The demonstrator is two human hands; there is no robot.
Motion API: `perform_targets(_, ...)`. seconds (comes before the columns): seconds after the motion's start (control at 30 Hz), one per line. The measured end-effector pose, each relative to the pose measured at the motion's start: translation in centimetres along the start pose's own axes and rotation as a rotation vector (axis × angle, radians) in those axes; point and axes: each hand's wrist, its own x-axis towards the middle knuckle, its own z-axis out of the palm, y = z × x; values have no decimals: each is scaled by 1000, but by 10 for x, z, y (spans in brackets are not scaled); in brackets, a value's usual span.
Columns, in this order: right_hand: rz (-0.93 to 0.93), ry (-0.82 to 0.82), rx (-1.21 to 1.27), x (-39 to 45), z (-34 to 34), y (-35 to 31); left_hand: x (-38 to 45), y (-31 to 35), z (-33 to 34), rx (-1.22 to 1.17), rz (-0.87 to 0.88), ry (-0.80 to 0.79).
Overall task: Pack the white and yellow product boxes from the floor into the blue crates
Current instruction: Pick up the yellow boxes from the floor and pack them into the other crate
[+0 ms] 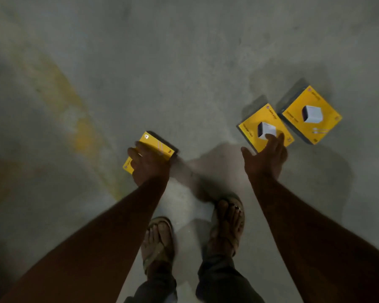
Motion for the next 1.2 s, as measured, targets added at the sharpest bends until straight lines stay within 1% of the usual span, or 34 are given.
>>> perform_targets(0.03,21,0,-10,1,2,-1,1,-2,-1,48,-7,1)
perform_targets(0.1,35,19,-107,4,3,-4,3,-6,-4,132,-8,40)
perform_targets(0.17,10,53,-210,8,3,-5,3,-7,-3,164,-4,90)
perform_targets(0.2,0,65,-208,12,4,-4,2,-8,-2,162,7,99)
perform_targets(0.33,-6,57,-98,32,4,4,-4,-7,7,74,55,15)
perform_targets(0.4,-20,100,-170,37,-2,9,-15,-1,9,37,48,-25)
perform_targets(0.43,-10,94,-219,39,-6,9,-20,2,10,14,47,-38)
perform_targets(0.5,70,-8,-283,38,-10,12,-31,7,13,0,94,-56)
perform_targets(0.57,183,-150,-262,23,-10,12,-41,10,14,-6,143,-100)
perform_targets(0.63,271,-256,-76,-3,-14,11,-52,15,6,-100,86,-208)
perform_targets(0.7,300,-359,137,-37,-30,13,-65,22,-11,-244,42,-320)
perform_targets(0.77,375,-425,303,-72,-59,17,-87,35,-38,-332,80,-453)
perform_targets(0.8,418,-427,380,-89,-77,19,-99,42,-55,-325,95,-521)
perform_targets(0.87,481,-406,520,-121,-120,26,-132,57,-93,-316,135,-596)
perform_targets(0.9,494,-388,575,-137,-148,27,-149,63,-112,-328,179,-614)
perform_targets(0.97,515,-360,638,-173,-207,25,-189,70,-158,-325,208,-634)
perform_targets(1.03,545,-368,710,-215,-269,20,-230,67,-200,-318,250,-633)
perform_targets(1.13,539,-312,789,-288,-356,19,-306,60,-274,-270,464,-684)
perform_targets(1.2,553,-239,867,-341,-412,21,-358,59,-327,-260,545,-705)
